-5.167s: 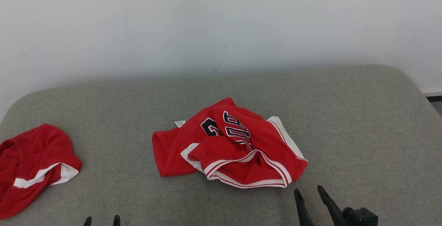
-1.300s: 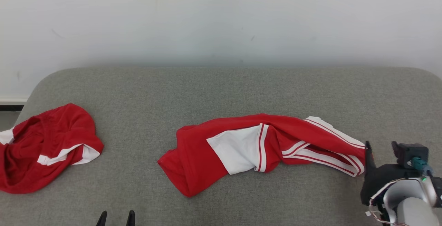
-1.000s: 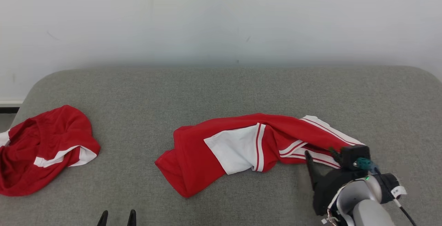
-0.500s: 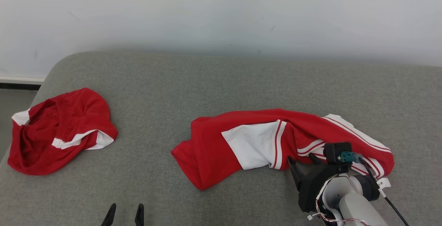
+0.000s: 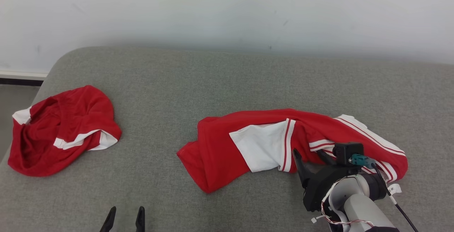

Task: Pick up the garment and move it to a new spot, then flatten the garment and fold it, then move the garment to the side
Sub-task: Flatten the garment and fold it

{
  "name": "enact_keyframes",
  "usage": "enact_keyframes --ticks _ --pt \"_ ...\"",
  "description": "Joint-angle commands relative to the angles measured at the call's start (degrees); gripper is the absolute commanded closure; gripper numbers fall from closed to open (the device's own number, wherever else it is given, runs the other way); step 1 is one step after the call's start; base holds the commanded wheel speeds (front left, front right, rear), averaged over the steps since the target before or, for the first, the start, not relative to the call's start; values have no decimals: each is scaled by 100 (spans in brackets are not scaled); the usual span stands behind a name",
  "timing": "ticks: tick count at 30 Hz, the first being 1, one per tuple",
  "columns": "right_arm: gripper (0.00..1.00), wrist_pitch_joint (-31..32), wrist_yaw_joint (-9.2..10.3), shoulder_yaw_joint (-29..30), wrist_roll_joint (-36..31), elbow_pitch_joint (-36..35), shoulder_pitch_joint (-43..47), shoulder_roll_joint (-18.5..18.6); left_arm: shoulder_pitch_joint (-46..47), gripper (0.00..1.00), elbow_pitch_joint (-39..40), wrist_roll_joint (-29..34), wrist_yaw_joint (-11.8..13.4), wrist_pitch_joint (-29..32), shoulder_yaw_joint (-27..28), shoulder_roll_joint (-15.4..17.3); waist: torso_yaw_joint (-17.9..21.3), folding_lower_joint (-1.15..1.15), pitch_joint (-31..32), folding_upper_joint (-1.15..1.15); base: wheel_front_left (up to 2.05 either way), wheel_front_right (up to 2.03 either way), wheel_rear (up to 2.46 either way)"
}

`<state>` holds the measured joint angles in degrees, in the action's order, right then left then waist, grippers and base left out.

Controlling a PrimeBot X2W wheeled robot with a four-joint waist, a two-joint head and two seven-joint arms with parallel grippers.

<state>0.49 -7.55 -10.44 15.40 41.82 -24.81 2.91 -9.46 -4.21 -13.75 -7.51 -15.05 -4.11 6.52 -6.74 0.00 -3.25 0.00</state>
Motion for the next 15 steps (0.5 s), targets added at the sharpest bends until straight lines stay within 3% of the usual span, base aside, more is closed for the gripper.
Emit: enact_keyframes --ticks 1,10,11,12,13,14,15 --pt "0 -88 13 -17 36 -25 -21 -4 -2 0 2 24 4 -19 8 -13 49 0 31 0 0 0 0" --pt "0 -264 13 63 -1 57 -138 -4 -40 0 -12 32 4 -19 -22 -7 141 0 67 0 0 0 0" --pt "4 -273 13 57 13 94 -153 -4 -36 0 -12 28 4 -19 -31 4 141 0 67 0 0 0 0" --pt "13 -290 13 49 29 133 -168 -4 -30 0 -14 22 4 -19 -40 12 137 0 66 0 0 0 0" --pt "51 -303 13 34 42 161 -188 -4 -22 0 -19 15 4 -19 -49 18 129 0 65 0 0 0 0" --pt "63 -313 13 5 61 184 -215 -5 -13 0 -24 7 4 -19 -55 24 123 0 65 0 0 0 0" --pt "100 -325 13 -27 79 204 -235 -5 -6 0 -30 -2 4 -19 -54 30 119 0 65 0 0 0 0"
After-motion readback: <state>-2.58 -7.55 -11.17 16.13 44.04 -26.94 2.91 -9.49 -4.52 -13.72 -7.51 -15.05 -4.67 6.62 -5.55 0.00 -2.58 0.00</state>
